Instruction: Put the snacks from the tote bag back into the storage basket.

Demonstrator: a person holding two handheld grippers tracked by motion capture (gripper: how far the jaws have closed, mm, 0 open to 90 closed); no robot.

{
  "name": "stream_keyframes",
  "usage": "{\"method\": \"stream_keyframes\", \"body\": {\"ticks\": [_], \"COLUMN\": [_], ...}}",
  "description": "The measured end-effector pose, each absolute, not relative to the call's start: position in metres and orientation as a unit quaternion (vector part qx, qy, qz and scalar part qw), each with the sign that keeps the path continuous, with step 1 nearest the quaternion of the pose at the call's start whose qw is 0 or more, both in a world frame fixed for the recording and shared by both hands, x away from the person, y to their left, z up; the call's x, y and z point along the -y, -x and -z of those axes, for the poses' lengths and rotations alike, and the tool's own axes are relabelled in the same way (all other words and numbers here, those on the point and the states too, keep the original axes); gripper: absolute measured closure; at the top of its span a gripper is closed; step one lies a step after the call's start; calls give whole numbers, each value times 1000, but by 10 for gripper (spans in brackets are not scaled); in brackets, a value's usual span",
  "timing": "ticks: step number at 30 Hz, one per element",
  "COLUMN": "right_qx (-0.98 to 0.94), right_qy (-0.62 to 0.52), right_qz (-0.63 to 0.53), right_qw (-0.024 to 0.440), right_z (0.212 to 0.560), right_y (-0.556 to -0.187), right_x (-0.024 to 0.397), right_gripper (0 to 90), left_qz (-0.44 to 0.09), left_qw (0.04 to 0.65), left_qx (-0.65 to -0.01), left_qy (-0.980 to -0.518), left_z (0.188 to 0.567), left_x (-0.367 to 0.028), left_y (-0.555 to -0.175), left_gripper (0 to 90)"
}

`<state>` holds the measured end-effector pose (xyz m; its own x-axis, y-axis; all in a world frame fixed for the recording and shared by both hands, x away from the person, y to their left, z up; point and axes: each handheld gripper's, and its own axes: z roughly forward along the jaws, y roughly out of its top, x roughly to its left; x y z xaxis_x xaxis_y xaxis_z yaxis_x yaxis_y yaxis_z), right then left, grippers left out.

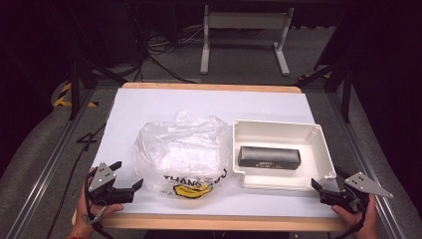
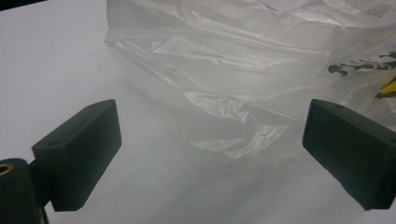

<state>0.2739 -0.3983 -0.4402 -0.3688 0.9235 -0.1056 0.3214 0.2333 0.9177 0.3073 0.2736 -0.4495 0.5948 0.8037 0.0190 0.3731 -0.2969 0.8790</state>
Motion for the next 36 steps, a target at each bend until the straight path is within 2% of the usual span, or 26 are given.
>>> {"method": "stream_keyframes", "body": {"ticks": [18, 36], "right_qx": [-687, -689], "right_qy": [-445, -443], "right_qz": [-439, -435], "right_qw": [370, 374], "right_z": [440, 439], "right_y": [-269, -268], "right_x": [398, 395], "right_gripper": [59, 58], "left_qz": [-242, -245], "left_qw": [458, 455], "left_qx": [-380, -386], "left_qy": [-766, -764], "left_z": [448, 447], "left_x": [-275, -274], "left_y": [-305, -310], "left_gripper": [54, 54]}}
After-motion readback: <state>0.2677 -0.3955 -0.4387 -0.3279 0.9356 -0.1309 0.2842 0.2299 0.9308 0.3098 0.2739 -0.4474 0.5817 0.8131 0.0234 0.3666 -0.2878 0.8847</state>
